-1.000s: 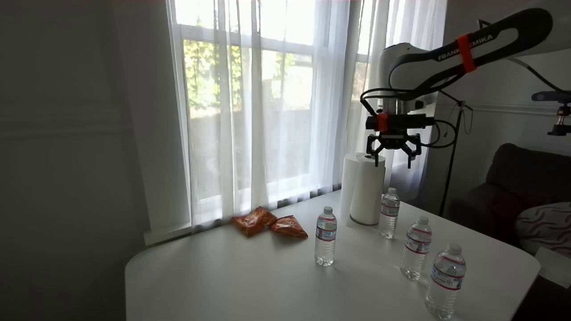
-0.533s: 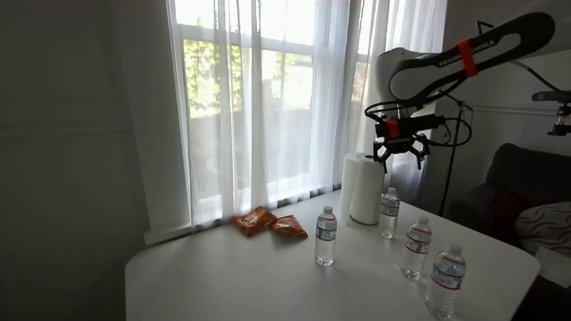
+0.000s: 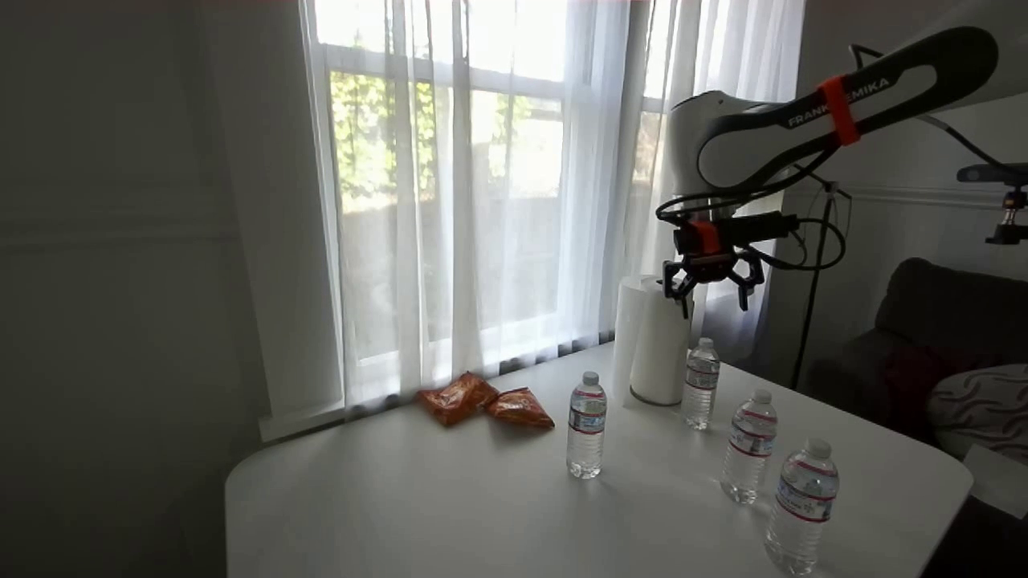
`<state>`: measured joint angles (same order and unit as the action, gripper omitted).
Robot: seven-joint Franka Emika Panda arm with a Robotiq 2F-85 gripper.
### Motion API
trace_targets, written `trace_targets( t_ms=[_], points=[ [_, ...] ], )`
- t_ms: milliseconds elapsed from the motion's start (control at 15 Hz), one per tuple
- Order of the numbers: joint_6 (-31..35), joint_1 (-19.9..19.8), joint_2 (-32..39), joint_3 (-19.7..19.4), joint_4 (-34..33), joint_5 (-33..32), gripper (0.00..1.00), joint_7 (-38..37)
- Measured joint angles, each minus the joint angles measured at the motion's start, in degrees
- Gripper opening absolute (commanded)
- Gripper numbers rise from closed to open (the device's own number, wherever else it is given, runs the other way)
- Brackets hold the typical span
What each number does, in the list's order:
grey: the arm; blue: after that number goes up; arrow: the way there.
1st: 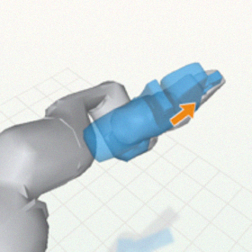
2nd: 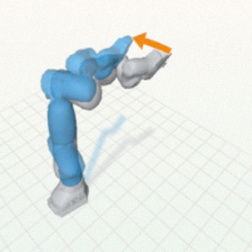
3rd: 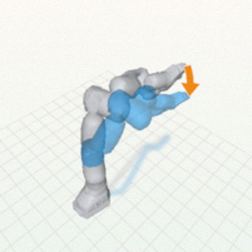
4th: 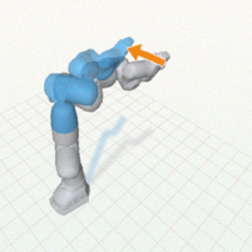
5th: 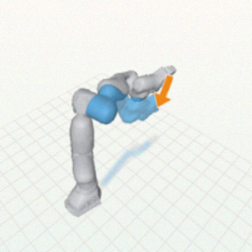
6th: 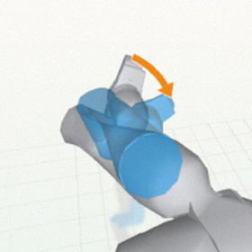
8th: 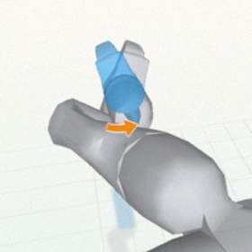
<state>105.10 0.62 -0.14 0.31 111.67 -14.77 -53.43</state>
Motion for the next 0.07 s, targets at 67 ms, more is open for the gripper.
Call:
trace_targets(
  t_ms=[67],
  points=[
    [0.00, 0.00, 0.01, 0.00, 0.00, 0.00, 1.00, 0.00]
  ],
)
